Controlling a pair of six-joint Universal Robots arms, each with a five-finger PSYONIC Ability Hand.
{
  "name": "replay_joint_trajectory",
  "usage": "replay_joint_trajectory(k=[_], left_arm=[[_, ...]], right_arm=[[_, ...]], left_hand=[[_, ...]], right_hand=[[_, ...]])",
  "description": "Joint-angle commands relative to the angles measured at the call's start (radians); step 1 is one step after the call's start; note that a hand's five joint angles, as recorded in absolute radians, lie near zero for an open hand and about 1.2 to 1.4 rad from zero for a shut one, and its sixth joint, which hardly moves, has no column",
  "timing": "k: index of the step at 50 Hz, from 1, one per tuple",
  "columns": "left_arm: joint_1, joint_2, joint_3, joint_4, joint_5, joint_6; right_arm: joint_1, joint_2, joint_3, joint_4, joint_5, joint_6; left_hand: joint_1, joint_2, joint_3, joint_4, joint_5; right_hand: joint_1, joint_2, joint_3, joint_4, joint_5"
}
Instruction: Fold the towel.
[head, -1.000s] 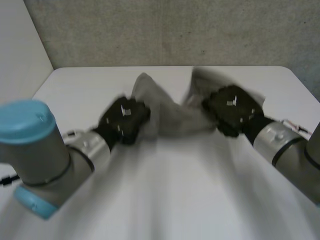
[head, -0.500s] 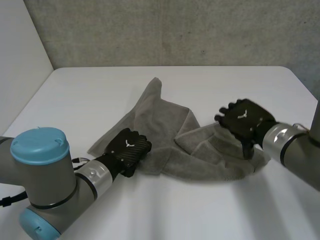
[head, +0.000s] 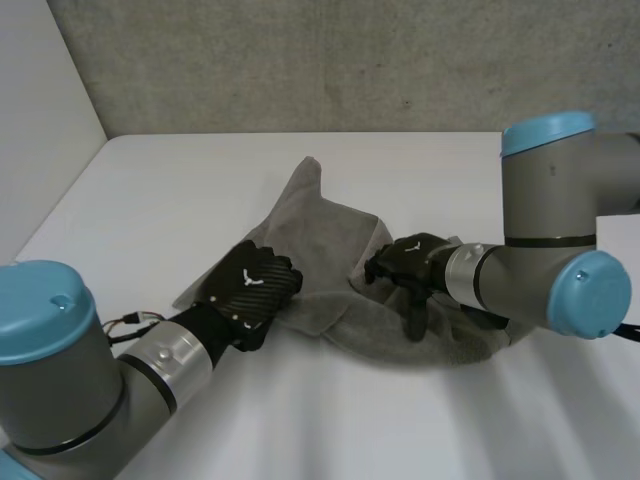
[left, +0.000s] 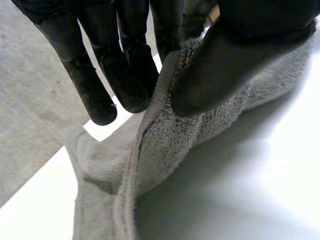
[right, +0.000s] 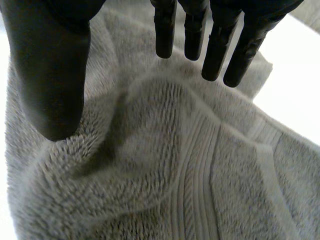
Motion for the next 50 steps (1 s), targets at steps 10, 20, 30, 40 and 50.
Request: replay_joint_trajectory(k=[10,20,30,40,50], left_arm=[[0.026,0.030,-0.046,0.006,0.003,0.002],[0.073,0.029,-0.052,0.001,0.002,0.003],[0.078,0.049,-0.057,-0.002,0.003,0.000],[0.073,0.050,-0.076,-0.002,0.006,0.003],[0.104,0.044,-0.080,-0.003,0.009,0.005]], right_arm=[[0.004,0.003,0.006,-0.047,0.130,-0.106],[-0.010,-0.198,0.098,-0.042,0.116,-0.112],[-0.102,-0.278,0.075,-0.091,0.098,-0.106],[-0.116,-0.325,0.184,0.040,0.044,-0.206],[-0.174,-0.359,0.213,0.105,0.009,-0.327]], left_hand=[[0.074,0.078,0.064,0.037,0.079],[0.074,0.078,0.064,0.037,0.079],[0.074,0.078,0.064,0.037,0.079],[0.074,0.078,0.064,0.037,0.079],[0.074,0.078,0.064,0.037,0.079]], right_hand=[[0.759,0.757,0.757,0.755,0.740],[1.044,1.042,1.042,1.040,1.025],[1.044,1.042,1.042,1.040,1.025],[1.044,1.042,1.042,1.040,1.025],[0.317,0.315,0.315,0.313,0.299]])
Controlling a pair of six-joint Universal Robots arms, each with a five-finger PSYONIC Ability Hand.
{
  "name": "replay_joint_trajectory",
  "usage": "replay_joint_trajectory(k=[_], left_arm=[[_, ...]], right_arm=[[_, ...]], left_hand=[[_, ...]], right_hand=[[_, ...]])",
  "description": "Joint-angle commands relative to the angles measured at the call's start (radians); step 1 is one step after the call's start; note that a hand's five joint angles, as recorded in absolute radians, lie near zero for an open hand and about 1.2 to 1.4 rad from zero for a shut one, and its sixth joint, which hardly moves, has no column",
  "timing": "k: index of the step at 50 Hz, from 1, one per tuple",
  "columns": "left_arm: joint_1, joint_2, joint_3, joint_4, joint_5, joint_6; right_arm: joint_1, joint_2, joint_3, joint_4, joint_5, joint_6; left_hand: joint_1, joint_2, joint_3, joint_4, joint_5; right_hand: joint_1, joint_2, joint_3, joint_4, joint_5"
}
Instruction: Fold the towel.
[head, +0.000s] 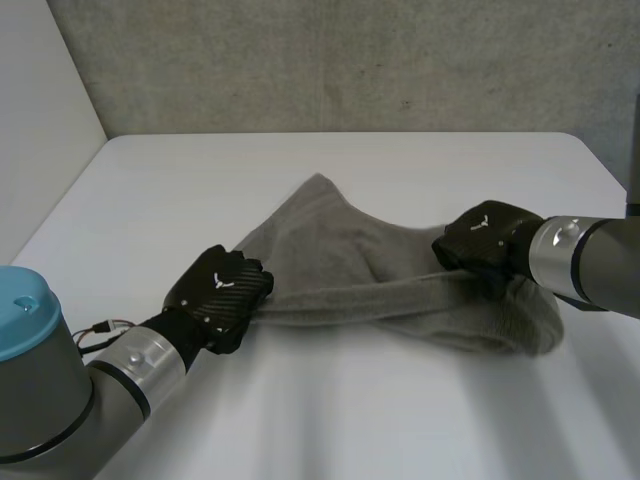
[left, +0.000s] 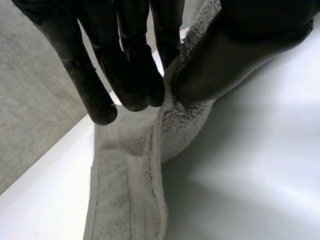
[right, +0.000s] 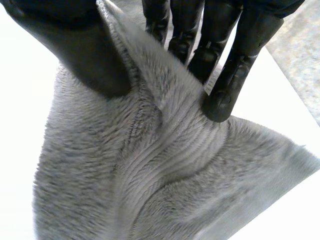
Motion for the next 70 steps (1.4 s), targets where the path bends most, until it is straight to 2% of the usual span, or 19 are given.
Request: replay_joint_trajectory(k=[1,8,26,28,29,30,32,33,34,44,46,52,54,59,68,70], left_arm=[[0.023,-0.005,-0.002,-0.001,0.002,0.001],[0.021,-0.013,-0.017,0.003,0.005,0.000],[0.024,-0.019,-0.034,0.007,0.007,0.001],[0.024,-0.019,-0.036,0.007,0.007,0.001],[0.024,-0.019,-0.036,0.009,0.007,0.001],[0.024,-0.019,-0.036,0.009,0.007,0.001],[0.026,-0.020,-0.037,0.012,0.005,0.001],[0.026,-0.020,-0.037,0.012,0.005,0.001],[0.026,-0.025,-0.036,0.013,0.005,0.001],[0.050,-0.120,0.085,0.013,0.002,0.009],[0.050,-0.179,0.212,0.013,-0.007,0.006],[0.047,-0.253,0.421,-0.022,-0.010,-0.008],[0.044,-0.263,0.492,-0.088,-0.012,-0.022],[0.027,-0.252,0.475,-0.149,-0.007,-0.049],[0.026,-0.224,0.312,-0.116,-0.001,-0.054],[0.032,-0.214,0.251,-0.100,0.002,-0.048]], right_arm=[[-0.048,-0.012,0.004,0.009,-0.009,-0.025],[-0.058,-0.010,0.056,-0.074,-0.020,0.079],[-0.053,0.036,0.178,-0.183,-0.020,0.099],[-0.053,0.044,0.181,-0.194,-0.020,0.101],[-0.053,0.050,0.181,-0.204,-0.020,0.102],[-0.053,0.050,0.181,-0.204,-0.020,0.102],[-0.051,0.060,0.181,-0.215,-0.025,0.099],[-0.051,0.060,0.181,-0.215,-0.025,0.099],[-0.051,0.065,0.179,-0.215,-0.031,0.092],[-0.038,0.071,0.069,-0.212,-0.078,0.114],[-0.015,0.100,-0.038,-0.217,-0.077,0.175],[0.001,0.146,-0.196,-0.217,-0.086,0.289],[0.019,0.156,-0.221,-0.212,-0.083,0.309],[0.033,0.151,-0.129,-0.209,-0.083,0.296],[0.021,0.160,0.029,-0.238,-0.085,0.237],[0.014,0.163,0.063,-0.269,-0.085,0.237]], left_hand=[[0.074,0.067,0.050,0.036,0.045],[0.074,0.067,0.050,0.036,0.045],[0.074,0.067,0.050,0.036,0.045],[0.074,0.067,0.050,0.036,0.045],[0.074,0.067,0.050,0.036,0.045],[0.074,0.067,0.050,0.036,0.045],[0.074,0.067,0.050,0.036,0.045],[0.074,0.067,0.050,0.036,0.045],[0.074,0.067,0.050,0.036,0.045],[0.074,0.067,0.050,0.036,0.045],[0.074,0.067,0.050,0.036,0.045],[0.074,0.067,0.050,0.036,0.045],[0.074,0.067,0.050,0.036,0.045],[0.074,0.067,0.050,0.036,0.045],[0.074,0.067,0.050,0.036,0.045],[0.074,0.067,0.050,0.036,0.045]], right_hand=[[-0.450,-0.472,-0.476,-0.492,-0.489],[-0.426,-0.449,-0.453,-0.469,-0.465],[-0.423,-0.446,-0.450,-0.466,-0.462],[-0.362,-0.384,-0.388,-0.404,-0.401],[-0.202,-0.224,-0.228,-0.244,-0.241],[-0.200,-0.223,-0.227,-0.243,-0.239],[0.150,0.128,0.124,0.108,0.111],[0.152,0.130,0.126,0.110,0.113],[0.276,0.254,0.250,0.234,0.237],[0.277,0.255,0.251,0.235,0.238],[0.277,0.255,0.251,0.235,0.238],[0.277,0.255,0.251,0.235,0.238],[0.277,0.255,0.251,0.235,0.238],[0.255,0.233,0.229,0.213,0.216],[0.099,0.077,0.073,0.057,0.060],[-0.012,-0.034,-0.038,-0.054,-0.051]])
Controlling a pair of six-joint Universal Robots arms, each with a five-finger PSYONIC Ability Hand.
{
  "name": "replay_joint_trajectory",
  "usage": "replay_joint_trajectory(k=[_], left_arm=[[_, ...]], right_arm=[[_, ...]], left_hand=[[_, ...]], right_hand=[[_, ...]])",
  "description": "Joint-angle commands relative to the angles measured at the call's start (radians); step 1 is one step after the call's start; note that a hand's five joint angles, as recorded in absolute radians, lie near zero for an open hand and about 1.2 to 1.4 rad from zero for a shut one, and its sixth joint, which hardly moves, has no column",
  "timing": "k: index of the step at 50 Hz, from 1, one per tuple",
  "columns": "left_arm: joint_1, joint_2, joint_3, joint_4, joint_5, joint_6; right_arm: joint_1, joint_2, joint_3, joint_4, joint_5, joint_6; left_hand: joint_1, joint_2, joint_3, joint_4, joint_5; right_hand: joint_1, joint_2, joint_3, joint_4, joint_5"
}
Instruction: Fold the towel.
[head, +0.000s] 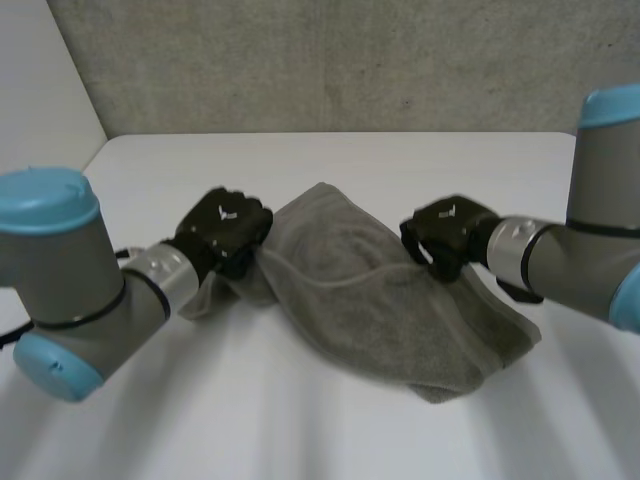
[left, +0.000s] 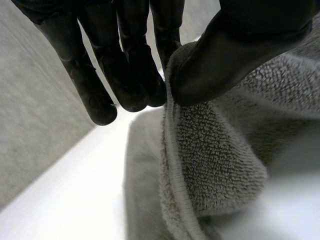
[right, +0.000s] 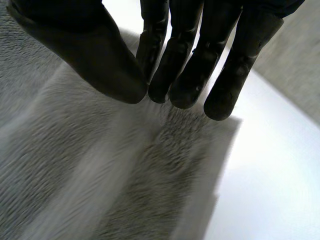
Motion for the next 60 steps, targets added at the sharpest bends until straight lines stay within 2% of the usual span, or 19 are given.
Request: replay_joint_trajectory(k=[1,3,4,5,11,25,29,39,52,55,56,57,58,59,60], left_arm=[[0.009,0.022,-0.137,0.038,0.004,0.006],[0.015,0.046,-0.189,0.049,0.006,0.013],[0.015,0.046,-0.189,0.049,0.006,0.013],[0.023,0.061,-0.210,0.055,0.006,0.013],[0.063,0.103,-0.275,0.070,0.009,0.014],[0.066,0.108,-0.313,0.079,0.011,0.013],[0.064,0.101,-0.316,0.102,0.011,0.013],[0.061,0.092,-0.316,0.116,0.011,0.013],[0.063,0.094,-0.316,0.116,0.011,0.014],[0.066,0.092,-0.316,0.116,0.011,0.013],[0.067,0.094,-0.316,0.116,0.011,0.013],[0.067,0.094,-0.315,0.116,0.011,0.013],[0.067,0.094,-0.315,0.116,0.011,0.013],[0.067,0.095,-0.313,0.116,0.011,0.013],[0.067,0.095,-0.313,0.116,0.011,0.013]], right_arm=[[-0.012,0.007,0.097,-0.046,0.001,-0.025],[-0.014,0.006,0.123,-0.064,0.001,-0.025],[-0.014,0.006,0.123,-0.064,0.001,-0.025],[-0.012,0.003,0.129,-0.069,0.001,-0.025],[0.002,0.007,0.134,-0.085,0.001,-0.027],[0.040,0.053,0.139,-0.266,0.013,-0.022],[0.052,0.056,0.119,-0.296,0.019,-0.011],[0.074,0.081,0.047,-0.288,0.027,0.046],[0.089,0.239,-0.113,-0.138,0.027,0.055],[0.089,0.270,-0.145,-0.102,0.027,0.053],[0.089,0.273,-0.153,-0.087,0.027,0.050],[0.089,0.267,-0.157,-0.075,0.022,0.050],[0.089,0.267,-0.157,-0.075,0.022,0.050],[0.089,0.250,-0.156,-0.067,0.018,0.056],[0.091,0.224,-0.154,-0.066,0.016,0.062]], left_hand=[[0.073,0.064,0.049,0.036,0.041],[0.073,0.064,0.049,0.036,0.041],[0.073,0.064,0.049,0.036,0.041],[0.073,0.064,0.049,0.036,0.041],[0.073,0.064,0.049,0.036,0.041],[0.073,0.064,0.049,0.036,0.041],[0.073,0.064,0.049,0.036,0.041],[0.073,0.064,0.049,0.036,0.041],[0.073,0.064,0.049,0.036,0.041],[0.073,0.064,0.049,0.036,0.041],[0.073,0.064,0.049,0.036,0.041],[0.073,0.064,0.049,0.036,0.041],[0.073,0.064,0.049,0.036,0.041],[0.073,0.064,0.049,0.036,0.041],[0.073,0.064,0.049,0.036,0.041]], right_hand=[[-0.136,-0.141,-0.139,-0.132,-0.132],[-0.302,-0.307,-0.305,-0.298,-0.299],[-0.303,-0.308,-0.306,-0.299,-0.300],[-0.422,-0.427,-0.425,-0.418,-0.419],[-0.453,-0.458,-0.455,-0.449,-0.449],[-0.550,-0.555,-0.552,-0.546,-0.546],[-0.713,-0.719,-0.716,-0.710,-0.710],[-0.767,-0.772,-0.770,-0.763,-0.763],[-0.755,-0.760,-0.758,-0.751,-0.752],[-0.720,-0.725,-0.723,-0.716,-0.717],[-0.592,-0.597,-0.595,-0.588,-0.589],[-0.349,-0.355,-0.352,-0.346,-0.346],[-0.347,-0.352,-0.350,-0.343,-0.344],[-0.042,-0.047,-0.045,-0.038,-0.038],[0.152,0.147,0.149,0.156,0.155]])
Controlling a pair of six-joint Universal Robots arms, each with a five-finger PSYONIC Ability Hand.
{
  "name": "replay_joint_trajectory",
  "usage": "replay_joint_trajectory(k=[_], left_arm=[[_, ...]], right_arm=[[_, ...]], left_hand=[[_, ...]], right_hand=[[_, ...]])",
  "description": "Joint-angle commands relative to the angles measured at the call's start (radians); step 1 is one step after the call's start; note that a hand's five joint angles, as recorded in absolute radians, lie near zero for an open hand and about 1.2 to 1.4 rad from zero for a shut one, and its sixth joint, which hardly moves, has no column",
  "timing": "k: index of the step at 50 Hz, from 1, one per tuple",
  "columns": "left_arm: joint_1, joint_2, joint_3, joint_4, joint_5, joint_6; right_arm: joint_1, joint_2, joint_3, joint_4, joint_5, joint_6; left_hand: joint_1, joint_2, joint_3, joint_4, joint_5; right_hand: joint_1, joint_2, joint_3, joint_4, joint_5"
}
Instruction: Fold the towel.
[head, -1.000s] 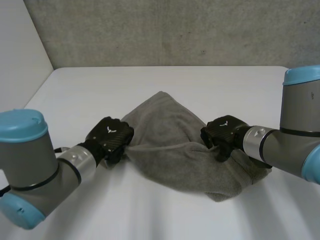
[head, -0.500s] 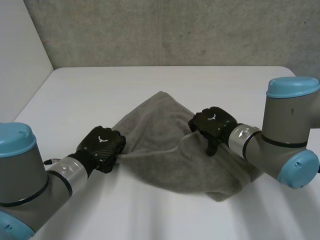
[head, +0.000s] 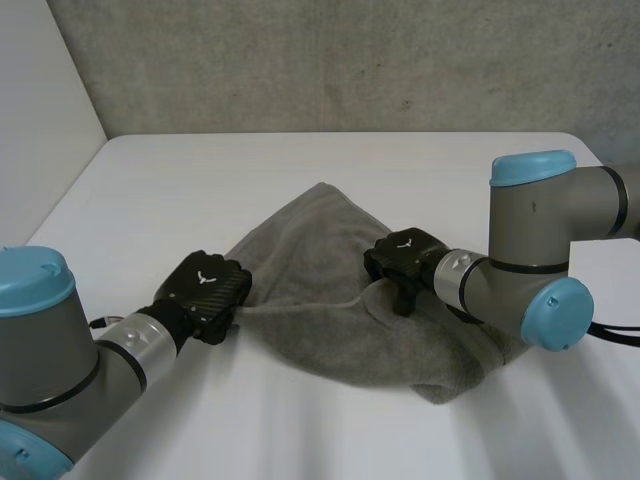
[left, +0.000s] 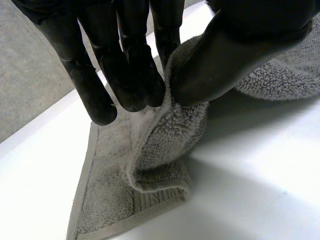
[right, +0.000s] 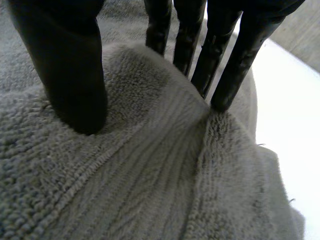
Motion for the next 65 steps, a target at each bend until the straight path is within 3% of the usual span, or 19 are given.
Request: replay_joint_trajectory(k=[1,10,13,18,23,30,41,46,49,51,52,54,57,59,65], left_arm=[[0.004,0.003,0.006,0.000,0.000,0.000],[0.012,0.072,0.035,-0.017,-0.005,-0.008],[0.029,0.184,0.064,-0.037,-0.006,-0.020],[0.036,0.371,0.163,-0.087,-0.005,-0.115],[0.047,0.462,0.280,-0.124,-0.002,-0.224],[0.055,0.442,0.337,-0.175,0.002,-0.258],[0.058,0.034,0.372,-0.170,-0.005,-0.154],[0.055,-0.176,0.588,-0.173,-0.018,-0.033],[0.046,-0.211,0.674,-0.172,-0.020,-0.031],[0.033,-0.260,0.882,-0.160,-0.043,-0.036],[0.033,-0.260,0.883,-0.160,-0.043,-0.036],[-0.002,-0.282,1.106,-0.134,-0.092,-0.043],[-0.014,-0.280,1.201,-0.104,-0.110,-0.045],[-0.024,-0.267,1.312,-0.017,-0.135,-0.042],[-0.025,-0.216,1.294,0.055,-0.130,-0.045]], right_arm=[[0.001,-0.035,-0.017,0.042,-0.010,0.009],[-0.013,-0.344,0.055,0.039,-0.020,0.101],[-0.011,-0.452,0.062,0.043,-0.014,0.127],[-0.019,-0.593,0.045,0.043,-0.010,0.156],[-0.091,-0.748,-0.009,0.100,-0.013,0.155],[-0.109,-0.725,-0.010,0.152,-0.025,0.122],[-0.076,-0.457,-0.067,0.146,0.006,-0.071],[0.001,-0.247,-0.232,0.041,0.067,-0.129],[0.013,-0.204,-0.290,-0.024,0.089,-0.137],[0.024,-0.144,-0.401,-0.183,0.145,-0.131],[0.024,-0.144,-0.402,-0.184,0.145,-0.131],[0.024,-0.144,-0.475,-0.353,0.222,-0.126],[0.026,-0.162,-0.489,-0.437,0.256,-0.123],[0.026,-0.225,-0.471,-0.550,0.296,-0.100],[0.010,-0.332,-0.310,-0.550,0.264,-0.024]], left_hand=[[0.073,0.062,0.049,0.036,0.041],[0.073,0.062,0.049,0.036,0.041],[0.073,0.062,0.049,0.036,0.041],[0.073,0.062,0.049,0.036,0.041],[0.073,0.062,0.049,0.036,0.041],[0.073,0.062,0.049,0.036,0.041],[0.073,0.062,0.049,0.036,0.041],[0.073,0.062,0.049,0.036,0.041],[0.073,0.062,0.049,0.036,0.041],[0.073,0.062,0.049,0.036,0.041],[0.073,0.062,0.049,0.036,0.041],[0.073,0.062,0.049,0.036,0.041],[0.073,0.062,0.049,0.036,0.041],[0.073,0.062,0.049,0.036,0.041],[0.073,0.062,0.049,0.036,0.041]], right_hand=[[0.621,0.612,0.619,0.619,0.630],[0.621,0.612,0.619,0.619,0.630],[0.621,0.612,0.619,0.619,0.630],[0.621,0.612,0.619,0.619,0.630],[0.621,0.612,0.619,0.619,0.630],[0.621,0.612,0.619,0.619,0.630],[0.621,0.612,0.619,0.619,0.630],[0.621,0.612,0.619,0.619,0.630],[0.621,0.612,0.619,0.619,0.630],[0.621,0.612,0.619,0.619,0.630],[0.621,0.612,0.619,0.619,0.630],[0.621,0.612,0.619,0.619,0.630],[0.621,0.612,0.619,0.619,0.630],[0.621,0.612,0.619,0.619,0.630],[0.621,0.612,0.619,0.619,0.630]])
